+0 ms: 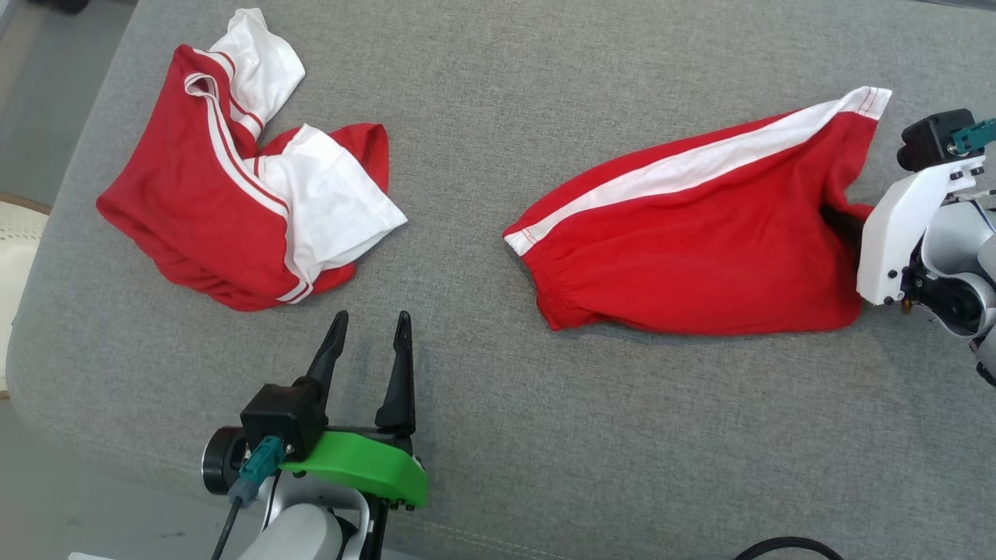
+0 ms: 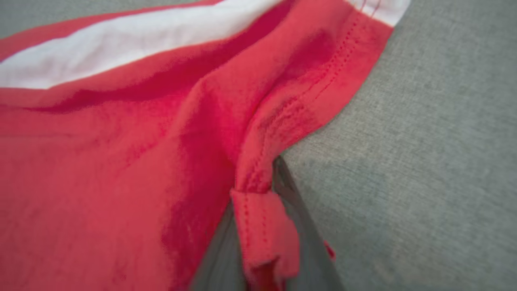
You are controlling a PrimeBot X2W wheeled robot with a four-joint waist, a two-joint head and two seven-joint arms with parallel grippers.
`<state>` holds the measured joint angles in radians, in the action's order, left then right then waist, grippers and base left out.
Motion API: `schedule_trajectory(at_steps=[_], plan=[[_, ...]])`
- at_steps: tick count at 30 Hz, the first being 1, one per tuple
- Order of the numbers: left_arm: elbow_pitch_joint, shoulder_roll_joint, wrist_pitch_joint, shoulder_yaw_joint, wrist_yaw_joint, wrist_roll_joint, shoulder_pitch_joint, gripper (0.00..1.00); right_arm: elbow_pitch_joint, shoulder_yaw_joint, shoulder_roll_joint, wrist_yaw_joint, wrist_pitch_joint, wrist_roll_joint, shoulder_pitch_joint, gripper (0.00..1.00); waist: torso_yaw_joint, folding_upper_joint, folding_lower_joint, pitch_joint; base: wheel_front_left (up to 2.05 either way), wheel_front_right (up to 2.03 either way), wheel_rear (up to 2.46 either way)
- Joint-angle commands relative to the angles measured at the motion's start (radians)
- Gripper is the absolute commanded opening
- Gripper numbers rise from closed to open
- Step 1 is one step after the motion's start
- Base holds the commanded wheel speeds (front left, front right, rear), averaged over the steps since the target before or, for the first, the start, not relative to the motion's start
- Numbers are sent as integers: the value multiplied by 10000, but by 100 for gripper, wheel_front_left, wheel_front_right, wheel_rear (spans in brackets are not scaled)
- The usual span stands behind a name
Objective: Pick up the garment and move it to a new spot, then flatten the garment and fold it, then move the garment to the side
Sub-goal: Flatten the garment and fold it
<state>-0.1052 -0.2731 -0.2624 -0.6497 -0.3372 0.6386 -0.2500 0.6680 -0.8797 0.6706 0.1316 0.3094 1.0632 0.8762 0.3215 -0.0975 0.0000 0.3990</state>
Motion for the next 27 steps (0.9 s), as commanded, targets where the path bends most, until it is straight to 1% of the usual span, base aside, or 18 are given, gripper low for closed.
schedule_trajectory(at_steps=[1,4,7,11,12,13,17,21,24,27], plan=[[-70,-3,-31,90,28,-69,219,100,266,-16,-134,-21,-84,115,-400,0,-54,1,0,-31,0,0,0],[-111,28,-33,224,89,-63,323,100,466,262,-206,-22,-285,445,-399,0,-226,1,0,-181,0,0,0],[-143,27,-33,357,154,-18,499,100,520,722,-207,-21,-411,1045,-477,0,-507,1,0,-462,0,0,0],[-225,-17,-32,483,268,37,754,100,206,1169,-126,-16,-350,1927,-834,0,-1026,1,0,-1012,0,0,0],[-225,-17,-32,483,268,37,754,100,206,1169,-126,-16,-350,1927,-834,0,-1026,1,0,-1012,0,0,0],[-238,-42,-33,525,273,44,838,100,72,1242,-85,-16,-342,2103,-972,0,-1190,1,0,-1167,0,0,0],[-292,-162,-25,498,334,119,1161,100,-645,1618,170,-16,-490,2872,-1732,0,-1814,1,0,-1713,0,0,0],[-246,-357,-25,451,367,-14,1462,100,-1121,1939,645,-15,-816,3344,-2675,0,-2358,1,0,-2071,0,0,0],[-183,-521,-28,483,474,-148,1708,100,-1024,2246,912,-12,-1224,3619,-3317,0,-2693,1,0,-2181,0,0,0],[-179,-610,-30,566,688,-358,1992,100,-487,2581,1091,-12,-1806,3758,-3796,0,-2955,1,0,-2205,0,0,0]])
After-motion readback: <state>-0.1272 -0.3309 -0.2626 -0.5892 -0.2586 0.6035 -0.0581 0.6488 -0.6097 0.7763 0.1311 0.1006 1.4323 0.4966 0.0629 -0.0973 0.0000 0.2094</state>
